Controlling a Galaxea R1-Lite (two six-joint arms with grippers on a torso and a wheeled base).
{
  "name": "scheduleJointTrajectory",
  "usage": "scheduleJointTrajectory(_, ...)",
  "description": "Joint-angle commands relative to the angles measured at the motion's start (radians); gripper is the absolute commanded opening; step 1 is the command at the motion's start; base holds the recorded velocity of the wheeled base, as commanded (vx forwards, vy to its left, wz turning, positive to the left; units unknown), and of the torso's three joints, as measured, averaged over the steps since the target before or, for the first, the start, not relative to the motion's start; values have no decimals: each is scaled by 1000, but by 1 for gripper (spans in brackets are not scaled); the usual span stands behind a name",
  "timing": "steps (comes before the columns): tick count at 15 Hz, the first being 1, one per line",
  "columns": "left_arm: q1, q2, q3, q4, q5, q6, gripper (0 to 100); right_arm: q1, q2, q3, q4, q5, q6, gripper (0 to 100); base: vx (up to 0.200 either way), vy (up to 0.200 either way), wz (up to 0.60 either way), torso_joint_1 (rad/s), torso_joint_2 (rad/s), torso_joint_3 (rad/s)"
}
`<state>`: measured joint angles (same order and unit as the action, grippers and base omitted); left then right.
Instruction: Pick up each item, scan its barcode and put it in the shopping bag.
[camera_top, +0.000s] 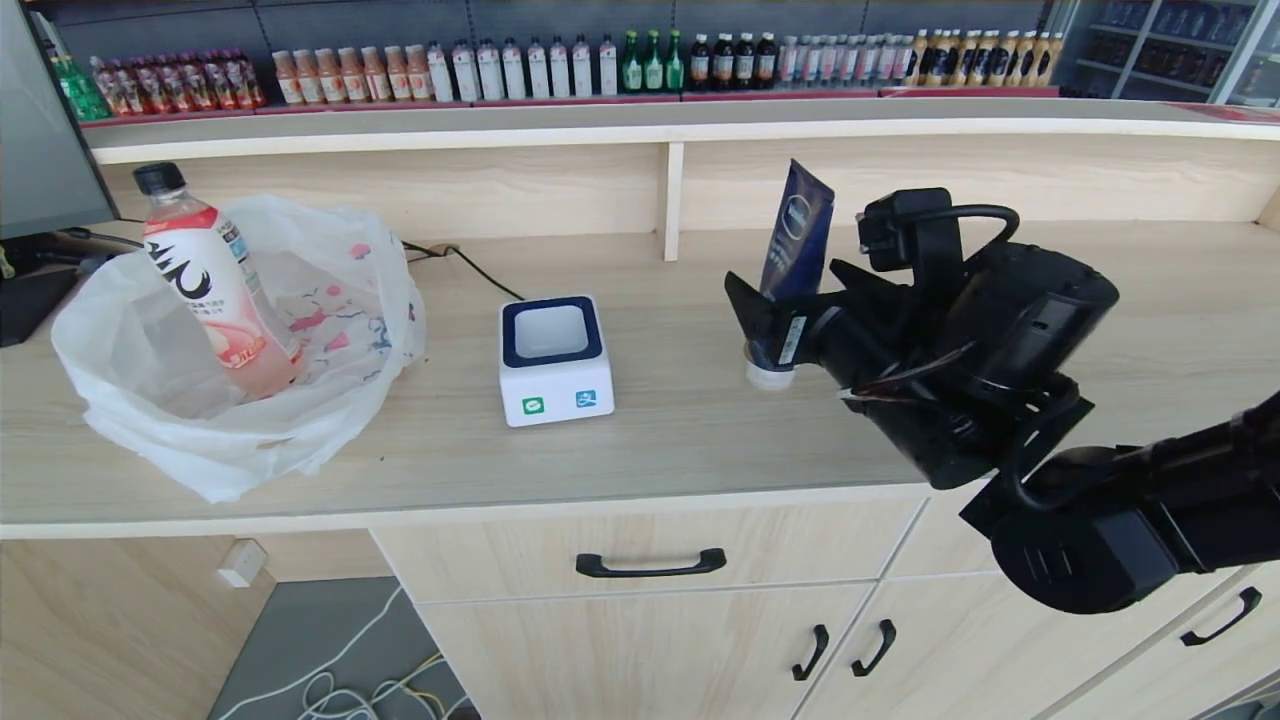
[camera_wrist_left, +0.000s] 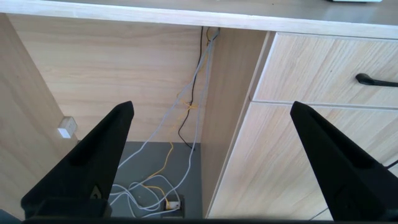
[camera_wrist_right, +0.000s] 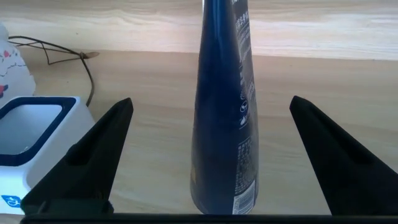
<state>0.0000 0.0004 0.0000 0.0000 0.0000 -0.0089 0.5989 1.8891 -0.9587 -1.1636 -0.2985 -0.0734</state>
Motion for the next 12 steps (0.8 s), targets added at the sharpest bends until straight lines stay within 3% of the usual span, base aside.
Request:
scheduleJointTrajectory(1,0,0,0,0,0,0,100,-1,31,-8,-2,-7,1,100,0,0,0,0,0,0)
scheduleJointTrajectory(12,0,0,0,0,0,-3,100,-54,111,-69,-2,-24,29,100,0,0,0,0,0,0)
